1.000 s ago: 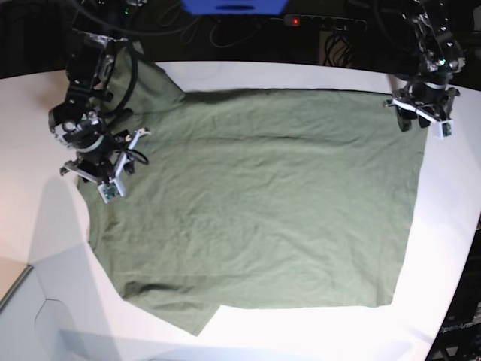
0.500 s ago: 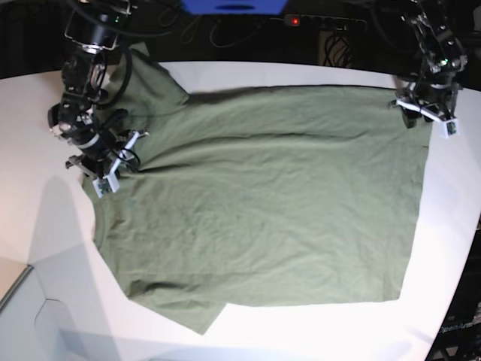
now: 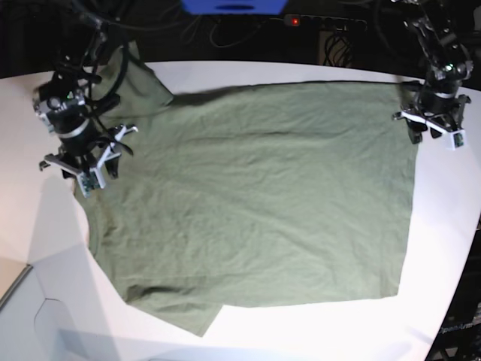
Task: Layout the t-shirt on the table in an organized manner, then fold the t-shirt properly
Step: 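Grasp the collar-side edge corners with both grippers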
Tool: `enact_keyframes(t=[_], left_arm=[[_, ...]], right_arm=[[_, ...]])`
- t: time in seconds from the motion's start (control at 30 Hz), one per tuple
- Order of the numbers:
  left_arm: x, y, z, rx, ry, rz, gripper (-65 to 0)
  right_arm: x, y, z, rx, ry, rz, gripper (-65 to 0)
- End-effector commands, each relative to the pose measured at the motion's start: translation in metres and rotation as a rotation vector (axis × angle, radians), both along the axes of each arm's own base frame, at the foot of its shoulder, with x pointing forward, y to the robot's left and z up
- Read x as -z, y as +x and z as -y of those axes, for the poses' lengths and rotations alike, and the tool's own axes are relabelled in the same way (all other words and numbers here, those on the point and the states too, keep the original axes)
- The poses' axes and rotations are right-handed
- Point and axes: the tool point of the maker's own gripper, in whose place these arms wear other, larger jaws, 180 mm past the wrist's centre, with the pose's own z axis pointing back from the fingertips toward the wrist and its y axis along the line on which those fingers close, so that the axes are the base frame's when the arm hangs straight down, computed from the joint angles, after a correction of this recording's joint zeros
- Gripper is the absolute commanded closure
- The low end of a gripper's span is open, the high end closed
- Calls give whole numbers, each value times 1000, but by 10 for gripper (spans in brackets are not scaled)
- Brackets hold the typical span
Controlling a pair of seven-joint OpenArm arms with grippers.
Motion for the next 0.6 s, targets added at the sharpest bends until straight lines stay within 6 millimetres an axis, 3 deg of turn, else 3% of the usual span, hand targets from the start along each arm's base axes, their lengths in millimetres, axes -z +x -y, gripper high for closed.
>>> enact_keyframes(t=[0.0, 0.07, 0.2, 0.33, 0.43, 0.57], left_arm=[[-24, 10, -3, 15, 18, 81, -293], [-28, 4, -2, 22, 15, 79, -293], [-30, -15, -24, -31, 36, 12, -295], [-20, -46, -51, -103, 65, -82, -375], [-13, -54, -47, -32, 72, -120, -425], [5, -52, -23, 85, 37, -157, -426]], right_arm=[[-8, -5, 0, 7, -8, 20, -259], [-7, -16, -4, 10, -5, 10, -259], [4, -43, -8, 40, 14, -35, -260], [11, -67, 8, 136, 28, -71, -280], [17, -82, 19, 166, 16, -100, -318], [24, -96, 20, 171, 12, -137, -347]])
